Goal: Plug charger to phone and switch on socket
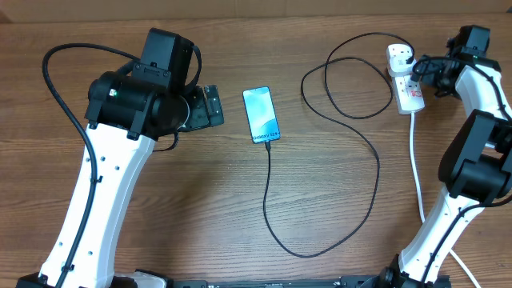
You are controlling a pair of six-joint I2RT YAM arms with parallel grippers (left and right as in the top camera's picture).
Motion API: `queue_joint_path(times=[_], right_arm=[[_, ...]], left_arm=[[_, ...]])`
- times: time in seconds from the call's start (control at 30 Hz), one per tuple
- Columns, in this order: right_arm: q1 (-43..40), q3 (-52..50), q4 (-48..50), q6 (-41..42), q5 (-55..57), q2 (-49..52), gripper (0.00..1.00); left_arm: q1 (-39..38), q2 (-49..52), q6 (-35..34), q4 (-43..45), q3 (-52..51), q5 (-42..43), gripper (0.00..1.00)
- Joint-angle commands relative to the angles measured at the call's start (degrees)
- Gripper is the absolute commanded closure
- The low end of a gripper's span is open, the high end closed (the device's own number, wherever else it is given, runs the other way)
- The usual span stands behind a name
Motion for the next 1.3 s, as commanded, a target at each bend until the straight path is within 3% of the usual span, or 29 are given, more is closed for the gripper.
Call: queue_joint_path(times=[0.0, 1.27], right_arm=[[0.26, -1.36, 0.24, 0.17, -4.59, 1.09, 0.0], [-0.52, 0.85, -1.95, 2.1, -8.66, 2.89, 0.0]], left_arm=[[-0.37, 0.2, -1.01, 0.02, -0.13, -0.9, 0.0], [-0.37, 0.22, -1.01, 0.02, -0.13, -0.9, 0.0]])
